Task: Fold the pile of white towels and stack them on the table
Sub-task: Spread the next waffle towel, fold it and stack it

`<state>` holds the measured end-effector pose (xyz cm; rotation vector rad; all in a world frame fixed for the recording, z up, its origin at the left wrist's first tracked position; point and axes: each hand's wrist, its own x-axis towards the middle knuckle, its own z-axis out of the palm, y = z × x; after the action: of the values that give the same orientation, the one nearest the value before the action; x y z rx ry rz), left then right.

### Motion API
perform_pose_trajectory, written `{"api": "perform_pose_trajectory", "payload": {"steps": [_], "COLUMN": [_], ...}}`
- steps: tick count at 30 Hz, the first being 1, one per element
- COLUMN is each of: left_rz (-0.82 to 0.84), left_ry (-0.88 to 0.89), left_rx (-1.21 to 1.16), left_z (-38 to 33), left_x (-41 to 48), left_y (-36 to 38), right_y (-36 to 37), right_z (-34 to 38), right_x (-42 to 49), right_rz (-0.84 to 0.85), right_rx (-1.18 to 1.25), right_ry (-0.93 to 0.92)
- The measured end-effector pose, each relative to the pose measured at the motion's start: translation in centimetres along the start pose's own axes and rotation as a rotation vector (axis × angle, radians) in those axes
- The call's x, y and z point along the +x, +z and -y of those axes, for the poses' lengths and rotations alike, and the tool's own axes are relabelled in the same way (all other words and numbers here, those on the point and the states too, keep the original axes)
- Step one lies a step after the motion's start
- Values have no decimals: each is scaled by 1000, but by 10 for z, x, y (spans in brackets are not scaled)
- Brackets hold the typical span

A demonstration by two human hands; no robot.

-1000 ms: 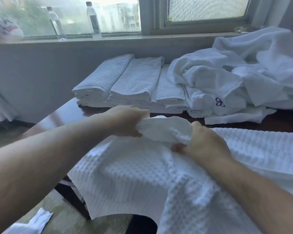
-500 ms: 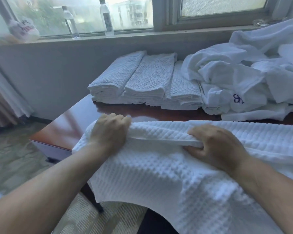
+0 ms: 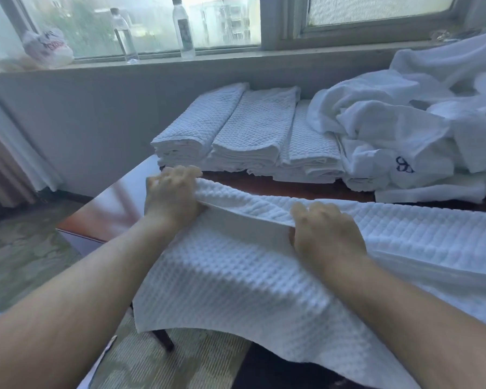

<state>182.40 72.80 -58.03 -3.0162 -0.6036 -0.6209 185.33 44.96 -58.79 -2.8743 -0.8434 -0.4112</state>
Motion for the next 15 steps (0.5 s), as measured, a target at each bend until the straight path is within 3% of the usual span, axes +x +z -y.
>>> {"api": "perform_pose_trajectory", "payload": {"steps": [2,4,6,9,11,15], "left_rz": [97,174,237,348,350,486], "left_ry": [-282,-437,-475,-365,-361,-583], "left_rx": [-170,-260,-299,-419,-694,-1376], "left_z": [-4,-8,-1,28,51,81], "left_x": [1,4,9,12,10,19], "left_y": [3,4,-3,-25,-41,-48], "right_y": [0,2,9,19,18,15], "right_z": [18,38,47,41,38,39], "right_x": [17,26,25,20,19,18], "right_rz": [52,103,90,-9,-79,-155], "right_rx": [24,137,157,179,245,328], "right_ry": [-23,-129,-210,-239,-270,-311]}}
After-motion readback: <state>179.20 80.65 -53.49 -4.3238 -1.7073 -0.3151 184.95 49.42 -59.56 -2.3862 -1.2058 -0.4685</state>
